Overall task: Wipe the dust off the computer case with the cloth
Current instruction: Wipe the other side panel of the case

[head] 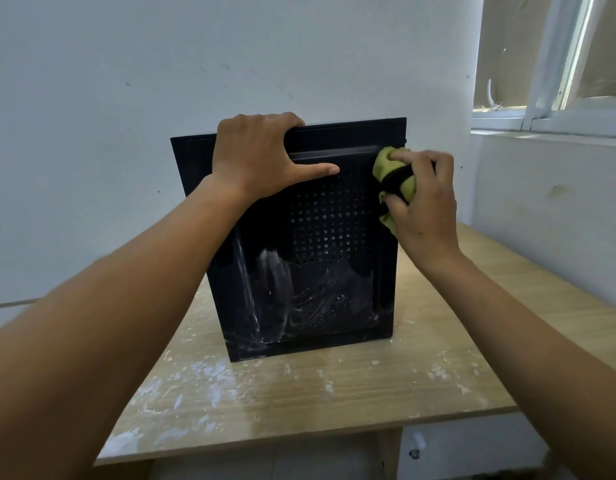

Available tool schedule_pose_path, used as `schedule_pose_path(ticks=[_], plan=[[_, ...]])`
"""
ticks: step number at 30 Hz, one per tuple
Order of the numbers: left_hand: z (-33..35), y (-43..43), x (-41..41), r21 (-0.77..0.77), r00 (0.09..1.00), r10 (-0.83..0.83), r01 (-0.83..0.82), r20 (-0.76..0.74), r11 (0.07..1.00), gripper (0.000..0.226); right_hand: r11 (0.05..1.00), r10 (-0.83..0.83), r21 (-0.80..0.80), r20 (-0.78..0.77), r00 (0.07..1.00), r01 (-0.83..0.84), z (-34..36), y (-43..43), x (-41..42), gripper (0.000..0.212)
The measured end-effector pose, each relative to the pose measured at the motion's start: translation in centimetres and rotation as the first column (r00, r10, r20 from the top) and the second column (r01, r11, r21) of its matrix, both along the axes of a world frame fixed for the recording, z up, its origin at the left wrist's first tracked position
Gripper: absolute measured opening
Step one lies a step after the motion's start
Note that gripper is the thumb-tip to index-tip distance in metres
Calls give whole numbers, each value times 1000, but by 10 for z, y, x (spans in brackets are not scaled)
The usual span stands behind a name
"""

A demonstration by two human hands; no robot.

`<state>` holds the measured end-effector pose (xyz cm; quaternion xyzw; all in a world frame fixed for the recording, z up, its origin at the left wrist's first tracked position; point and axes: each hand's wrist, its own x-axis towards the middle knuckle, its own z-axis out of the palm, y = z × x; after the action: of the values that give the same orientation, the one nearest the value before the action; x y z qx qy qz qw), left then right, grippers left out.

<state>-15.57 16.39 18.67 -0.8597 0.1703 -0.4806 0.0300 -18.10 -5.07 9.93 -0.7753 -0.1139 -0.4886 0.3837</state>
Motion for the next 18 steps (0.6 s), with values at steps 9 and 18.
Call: schedule_pose_path(ticks=[9,18], plan=[[0,0,0,2,1000,-7,7,-1,1000,100,997,-20,-73,-98,995,13,-66,-2,-7,51],[0,1,2,-3,1000,-19,19,-2,1000,99,983,-44,-180,-439,897,-40,-160,-8,-23,51]])
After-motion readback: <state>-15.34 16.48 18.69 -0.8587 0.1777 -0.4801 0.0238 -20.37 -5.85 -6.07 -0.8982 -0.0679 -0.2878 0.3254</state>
